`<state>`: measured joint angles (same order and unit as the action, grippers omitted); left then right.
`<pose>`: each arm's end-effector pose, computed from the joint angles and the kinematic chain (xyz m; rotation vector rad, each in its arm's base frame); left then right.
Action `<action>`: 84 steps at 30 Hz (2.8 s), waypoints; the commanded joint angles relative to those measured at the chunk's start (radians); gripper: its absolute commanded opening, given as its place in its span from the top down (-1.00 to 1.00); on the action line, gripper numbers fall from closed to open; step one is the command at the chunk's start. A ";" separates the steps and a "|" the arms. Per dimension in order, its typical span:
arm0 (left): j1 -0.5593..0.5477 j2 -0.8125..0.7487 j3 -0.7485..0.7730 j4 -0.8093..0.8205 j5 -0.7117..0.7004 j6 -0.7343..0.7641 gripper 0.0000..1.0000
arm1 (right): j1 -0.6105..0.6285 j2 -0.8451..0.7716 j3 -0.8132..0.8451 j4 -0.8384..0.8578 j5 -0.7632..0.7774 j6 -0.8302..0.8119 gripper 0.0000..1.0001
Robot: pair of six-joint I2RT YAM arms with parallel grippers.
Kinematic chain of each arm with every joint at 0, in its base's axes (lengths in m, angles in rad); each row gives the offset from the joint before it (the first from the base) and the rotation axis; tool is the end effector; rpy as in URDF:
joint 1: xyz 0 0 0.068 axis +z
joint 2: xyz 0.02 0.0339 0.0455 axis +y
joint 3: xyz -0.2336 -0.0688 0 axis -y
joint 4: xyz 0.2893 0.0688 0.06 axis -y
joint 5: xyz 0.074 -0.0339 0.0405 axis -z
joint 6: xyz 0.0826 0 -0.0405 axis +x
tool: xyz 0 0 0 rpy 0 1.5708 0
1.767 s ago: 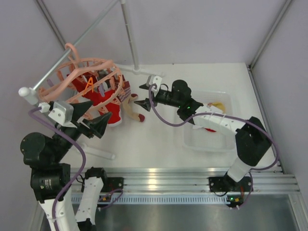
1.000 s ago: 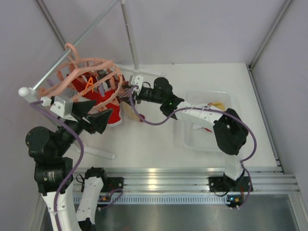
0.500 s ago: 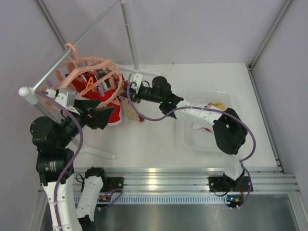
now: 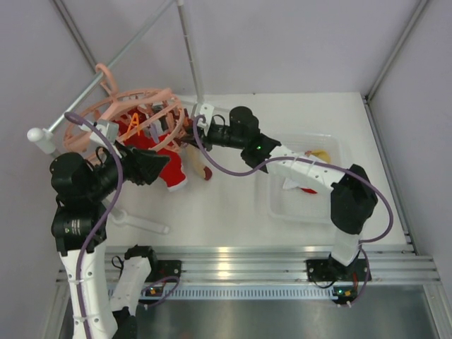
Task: Clip the socks to the hanger
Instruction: Open the clamp at the hanger.
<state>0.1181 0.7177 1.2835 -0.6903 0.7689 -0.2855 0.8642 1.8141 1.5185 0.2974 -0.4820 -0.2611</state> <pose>0.1939 -0.0348 0.4563 0.2420 1.7023 -0.7723 0.3070 0.4186 0.3136 -1.1766 1.1335 0.8443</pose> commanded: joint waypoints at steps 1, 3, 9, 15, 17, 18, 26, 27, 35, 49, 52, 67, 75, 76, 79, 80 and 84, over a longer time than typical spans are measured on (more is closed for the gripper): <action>0.005 0.012 0.028 -0.044 -0.098 0.020 -0.14 | 0.029 -0.073 0.002 -0.030 -0.024 0.000 1.00; 0.003 0.019 0.033 -0.051 -0.144 0.029 -0.04 | 0.036 -0.090 0.002 -0.046 -0.033 -0.001 1.00; 0.005 0.065 0.059 -0.089 -0.379 0.023 0.20 | 0.048 -0.137 -0.007 -0.125 -0.035 -0.042 1.00; 0.005 0.075 0.042 -0.055 -0.468 0.028 0.36 | 0.048 -0.159 -0.011 -0.205 -0.007 -0.072 1.00; 0.005 0.063 0.040 -0.037 -0.430 0.032 0.32 | 0.050 -0.157 -0.004 -0.211 -0.006 -0.064 1.00; 0.005 0.034 0.033 0.012 -0.346 0.037 0.28 | 0.052 -0.156 0.003 -0.216 -0.006 -0.060 1.00; 0.006 -0.015 0.039 0.034 -0.074 -0.083 -0.23 | 0.078 -0.145 0.040 -0.227 0.002 -0.069 1.00; 0.005 -0.014 0.045 0.037 -0.053 -0.075 -0.29 | 0.082 -0.150 0.037 -0.224 0.026 -0.090 1.00; 0.005 0.115 0.293 -0.285 0.213 0.564 -0.66 | 0.102 -0.150 0.022 -0.245 0.059 -0.164 1.00; 0.003 0.350 0.520 -0.816 0.237 1.891 -0.56 | 0.067 -0.141 0.005 -0.239 0.017 -0.174 1.00; -0.006 0.393 0.525 -0.815 0.227 2.057 -0.53 | 0.053 -0.134 0.005 -0.234 -0.003 -0.173 1.00; -0.472 0.416 0.404 -0.723 -0.130 2.045 -0.49 | 0.036 -0.093 0.035 -0.193 0.052 -0.148 1.00; -0.563 0.457 0.385 -0.574 -0.315 1.873 -0.44 | 0.038 -0.130 -0.012 -0.159 0.051 -0.167 1.00; -0.564 0.460 0.387 -0.555 -0.322 1.866 -0.43 | 0.038 -0.133 -0.017 -0.155 0.051 -0.168 1.00; -0.563 0.448 0.367 -0.540 -0.333 1.873 -0.40 | 0.038 -0.145 -0.041 -0.135 0.052 -0.168 1.00; -0.563 0.440 0.355 -0.511 -0.338 1.875 -0.40 | 0.039 -0.148 -0.044 -0.135 0.052 -0.168 1.00; -0.563 0.393 0.254 -0.402 -0.378 1.872 -0.40 | 0.038 -0.157 -0.060 -0.112 0.049 -0.161 1.00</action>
<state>-0.4412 1.1522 1.5826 -1.2076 0.4286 1.5990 0.9047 1.7145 1.4704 0.1257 -0.4236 -0.4252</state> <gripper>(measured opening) 0.699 0.234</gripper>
